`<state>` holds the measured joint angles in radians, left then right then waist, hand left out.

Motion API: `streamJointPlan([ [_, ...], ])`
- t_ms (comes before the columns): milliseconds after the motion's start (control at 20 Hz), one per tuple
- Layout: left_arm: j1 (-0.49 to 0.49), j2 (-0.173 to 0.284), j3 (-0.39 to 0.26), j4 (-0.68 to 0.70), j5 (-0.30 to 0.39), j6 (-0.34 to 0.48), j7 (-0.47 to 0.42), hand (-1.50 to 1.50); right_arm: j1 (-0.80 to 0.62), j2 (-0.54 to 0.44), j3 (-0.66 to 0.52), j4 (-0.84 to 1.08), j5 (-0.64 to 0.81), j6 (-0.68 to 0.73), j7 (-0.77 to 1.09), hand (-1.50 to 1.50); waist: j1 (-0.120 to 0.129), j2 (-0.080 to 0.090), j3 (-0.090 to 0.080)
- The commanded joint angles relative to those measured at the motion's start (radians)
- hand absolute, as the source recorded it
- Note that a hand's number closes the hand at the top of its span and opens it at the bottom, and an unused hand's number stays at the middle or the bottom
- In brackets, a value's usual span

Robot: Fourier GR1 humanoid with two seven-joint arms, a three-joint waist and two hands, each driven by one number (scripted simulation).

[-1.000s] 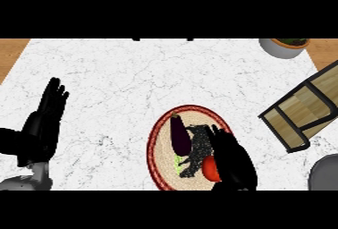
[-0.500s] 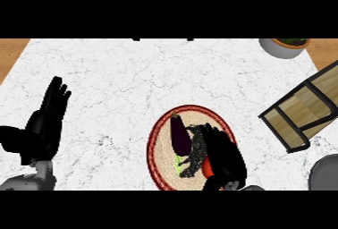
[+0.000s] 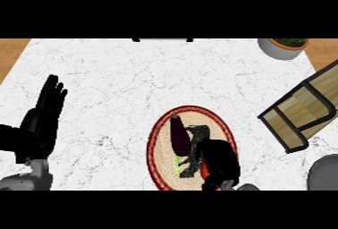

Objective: Pick the tomato from the placemat and place it in the tiered shelf

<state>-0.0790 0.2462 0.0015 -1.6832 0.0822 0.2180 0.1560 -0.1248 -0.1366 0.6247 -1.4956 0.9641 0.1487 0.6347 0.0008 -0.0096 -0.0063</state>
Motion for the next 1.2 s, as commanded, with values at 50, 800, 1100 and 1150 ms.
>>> streamJointPlan([
  [50, -0.003, 0.006, 0.025, 0.013, 0.0, -0.019, -0.009, 0.0, 0.053, -0.186, -0.036, -0.053, 0.002, -0.013, -0.187, 1.5, -0.006, 0.009, 0.006],
  [800, 0.101, -0.009, 0.035, -0.018, 0.002, -0.014, -0.06, 0.0, 0.527, -0.894, -0.482, -0.1, -0.557, -0.21, -1.241, 1.5, -0.046, 0.001, 0.006],
  [1100, 0.102, 0.004, 0.056, -0.046, 0.001, 0.003, -0.016, 0.0, 0.598, -0.933, -0.747, -0.213, -0.974, -0.01, -1.299, 1.5, -0.07, -0.006, 0.003],
  [1150, 0.057, -0.015, 0.032, -0.022, -0.032, 0.032, -0.002, 0.0, 0.609, -0.936, -0.788, -0.218, -1.028, 0.02, -1.288, 1.5, -0.081, -0.002, 0.003],
])
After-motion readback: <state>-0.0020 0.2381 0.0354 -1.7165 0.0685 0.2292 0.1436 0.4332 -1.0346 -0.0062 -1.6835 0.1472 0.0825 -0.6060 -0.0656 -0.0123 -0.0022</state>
